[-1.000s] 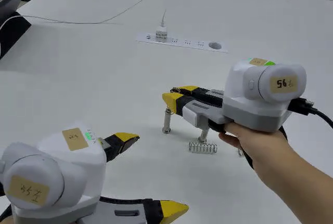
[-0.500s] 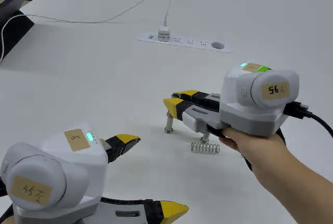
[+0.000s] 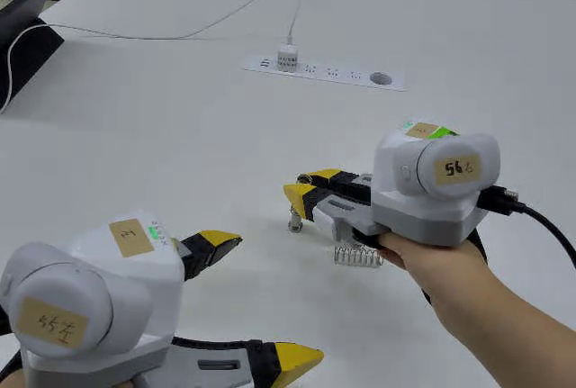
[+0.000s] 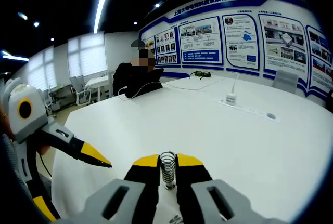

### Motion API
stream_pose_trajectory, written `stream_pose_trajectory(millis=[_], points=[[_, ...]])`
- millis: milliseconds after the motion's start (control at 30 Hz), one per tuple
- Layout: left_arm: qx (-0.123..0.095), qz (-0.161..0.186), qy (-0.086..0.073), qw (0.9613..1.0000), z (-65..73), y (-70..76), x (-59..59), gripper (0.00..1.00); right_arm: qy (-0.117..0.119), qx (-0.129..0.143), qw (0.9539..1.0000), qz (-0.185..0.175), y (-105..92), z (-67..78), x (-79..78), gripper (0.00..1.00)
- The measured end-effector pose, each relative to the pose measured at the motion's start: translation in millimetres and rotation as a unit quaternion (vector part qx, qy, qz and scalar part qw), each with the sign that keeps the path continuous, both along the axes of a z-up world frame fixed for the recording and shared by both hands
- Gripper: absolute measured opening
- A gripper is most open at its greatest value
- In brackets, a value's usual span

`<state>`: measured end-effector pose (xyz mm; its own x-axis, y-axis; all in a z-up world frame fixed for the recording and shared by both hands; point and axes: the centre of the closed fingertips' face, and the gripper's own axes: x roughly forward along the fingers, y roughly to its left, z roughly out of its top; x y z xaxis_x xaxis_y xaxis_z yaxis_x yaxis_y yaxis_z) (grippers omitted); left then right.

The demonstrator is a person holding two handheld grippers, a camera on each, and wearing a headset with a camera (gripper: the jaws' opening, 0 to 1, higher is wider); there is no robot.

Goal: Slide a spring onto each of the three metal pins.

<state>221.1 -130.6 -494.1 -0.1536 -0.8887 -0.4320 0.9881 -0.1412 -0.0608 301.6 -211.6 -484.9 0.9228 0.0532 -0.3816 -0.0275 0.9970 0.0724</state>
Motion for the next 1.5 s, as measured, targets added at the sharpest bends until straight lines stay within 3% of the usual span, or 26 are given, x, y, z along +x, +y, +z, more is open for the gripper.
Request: stream_pose_trajectory(millis=[267,467,867,1167,1500], points=[[-0.002,0.003,0.007,1.0000,0.7,1.6,1.4,0.80,0.016,-0.002,0.9999,0.001,1.0,-10.6,-1.6,0.12],[0.000,-0.002,0.001,1.0000,0.5,1.4,2.5,0.79,0.029,-0.003,0.9996,-0.001,1.0,-17.3,-2.6,0.12],[-0.001,-0.006,-0.002,1.0000,1.7,0.1,1.5,0.78,0.034,-0.016,0.9993,0.006,1.5,-18.4,-2.7,0.14],[0.001,-0.007,-0.004,1.0000,1.5,0.8,1.1,0.78,0.036,-0.018,0.9992,0.005,0.2,-16.7,-5.1,0.18],[-0.003,-0.008,-0.011,0.9999,4.4,-2.0,1.3,0.77,0.020,-0.011,0.9997,0.008,3.9,-3.2,-6.4,0.22]])
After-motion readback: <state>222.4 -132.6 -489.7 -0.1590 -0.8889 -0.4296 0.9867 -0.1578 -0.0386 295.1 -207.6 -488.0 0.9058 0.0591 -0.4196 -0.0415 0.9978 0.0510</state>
